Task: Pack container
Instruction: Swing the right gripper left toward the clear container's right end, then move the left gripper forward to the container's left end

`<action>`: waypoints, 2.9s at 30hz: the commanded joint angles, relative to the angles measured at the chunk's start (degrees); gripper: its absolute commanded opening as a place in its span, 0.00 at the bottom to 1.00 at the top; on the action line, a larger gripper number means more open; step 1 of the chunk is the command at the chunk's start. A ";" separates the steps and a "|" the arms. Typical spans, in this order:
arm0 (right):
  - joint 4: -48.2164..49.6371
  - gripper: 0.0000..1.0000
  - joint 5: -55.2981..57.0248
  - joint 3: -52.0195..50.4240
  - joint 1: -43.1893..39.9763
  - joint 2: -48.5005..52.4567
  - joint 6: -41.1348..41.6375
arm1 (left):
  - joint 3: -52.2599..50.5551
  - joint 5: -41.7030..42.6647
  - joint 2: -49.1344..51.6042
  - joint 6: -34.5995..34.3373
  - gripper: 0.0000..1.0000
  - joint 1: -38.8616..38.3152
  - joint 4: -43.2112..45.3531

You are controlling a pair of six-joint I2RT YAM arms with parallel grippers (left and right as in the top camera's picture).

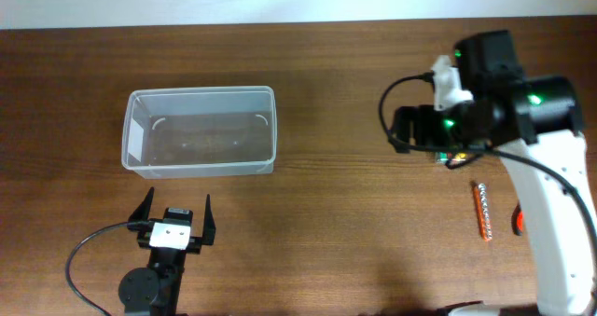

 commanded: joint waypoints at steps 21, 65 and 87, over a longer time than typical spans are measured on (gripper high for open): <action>2.14 0.99 0.46 2.49 18.16 5.25 0.33 | 0.87 12.52 -0.48 -20.81 0.99 0.17 0.44; 5.29 0.99 0.46 2.49 18.47 5.25 0.35 | 82.27 18.43 67.41 -1.11 0.99 0.17 -45.77; 14.97 0.99 -7.91 2.49 19.74 6.10 0.37 | 88.19 11.06 75.34 -2.10 0.99 0.17 -58.25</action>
